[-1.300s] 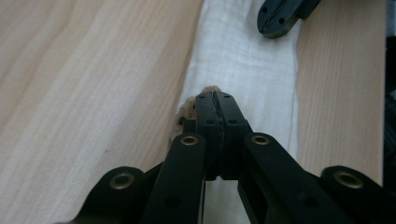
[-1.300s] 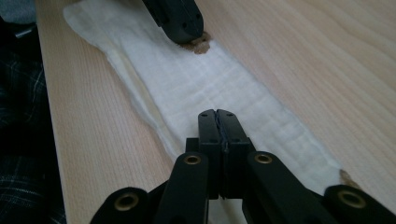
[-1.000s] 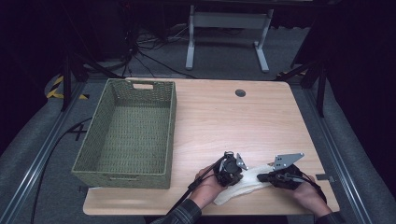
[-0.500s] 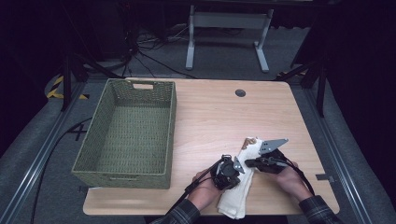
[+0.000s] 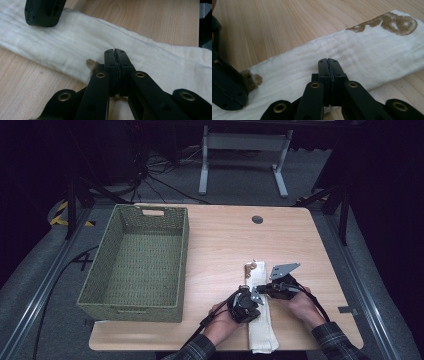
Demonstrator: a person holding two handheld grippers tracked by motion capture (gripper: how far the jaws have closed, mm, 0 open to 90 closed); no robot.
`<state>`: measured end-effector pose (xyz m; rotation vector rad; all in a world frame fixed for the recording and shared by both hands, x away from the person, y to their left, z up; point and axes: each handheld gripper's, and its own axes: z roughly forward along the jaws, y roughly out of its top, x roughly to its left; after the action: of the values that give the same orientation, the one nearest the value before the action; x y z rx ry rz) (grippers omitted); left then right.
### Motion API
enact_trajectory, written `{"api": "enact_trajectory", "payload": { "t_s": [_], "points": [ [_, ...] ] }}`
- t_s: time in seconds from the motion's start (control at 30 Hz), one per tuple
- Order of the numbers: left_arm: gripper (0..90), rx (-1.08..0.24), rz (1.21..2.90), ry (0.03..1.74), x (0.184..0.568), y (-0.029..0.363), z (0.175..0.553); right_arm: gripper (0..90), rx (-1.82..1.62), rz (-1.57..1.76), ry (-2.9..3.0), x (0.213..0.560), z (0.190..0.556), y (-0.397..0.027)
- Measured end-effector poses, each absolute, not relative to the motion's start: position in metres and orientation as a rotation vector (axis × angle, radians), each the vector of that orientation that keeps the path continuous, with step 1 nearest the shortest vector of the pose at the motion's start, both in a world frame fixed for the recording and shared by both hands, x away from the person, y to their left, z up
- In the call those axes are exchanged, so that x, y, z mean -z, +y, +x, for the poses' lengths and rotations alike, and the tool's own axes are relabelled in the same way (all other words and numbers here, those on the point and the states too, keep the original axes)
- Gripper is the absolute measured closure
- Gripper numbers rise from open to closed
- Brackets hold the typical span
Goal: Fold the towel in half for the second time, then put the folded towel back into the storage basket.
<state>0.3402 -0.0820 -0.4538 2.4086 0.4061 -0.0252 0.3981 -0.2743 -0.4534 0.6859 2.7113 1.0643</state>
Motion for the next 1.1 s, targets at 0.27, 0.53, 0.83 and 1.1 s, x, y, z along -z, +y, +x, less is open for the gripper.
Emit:
{"api": "enact_trajectory", "payload": {
  "t_s": [0.27, 0.53, 0.83, 1.1],
  "points": [
    [74.2, -0.028, 2.395, 0.415, 0.448, -0.065, 0.344, 76.9, -1.142, 0.647, 2.679, 0.443, 0.393, -0.283],
    [56.8, -0.079, 2.414, 0.458, 0.447, -0.048, 0.352, 55.6, -1.206, 0.612, 2.736, 0.436, 0.385, -0.295],
    [38.4, -0.078, 2.387, 0.527, 0.446, -0.027, 0.363, 29.9, -1.204, 0.379, 2.845, 0.434, 0.342, -0.285],
    [26.0, -0.09, 2.369, 0.57, 0.45, -0.021, 0.369, 16.4, -1.157, 0.266, 2.872, 0.442, 0.323, -0.268]
  ]
}}
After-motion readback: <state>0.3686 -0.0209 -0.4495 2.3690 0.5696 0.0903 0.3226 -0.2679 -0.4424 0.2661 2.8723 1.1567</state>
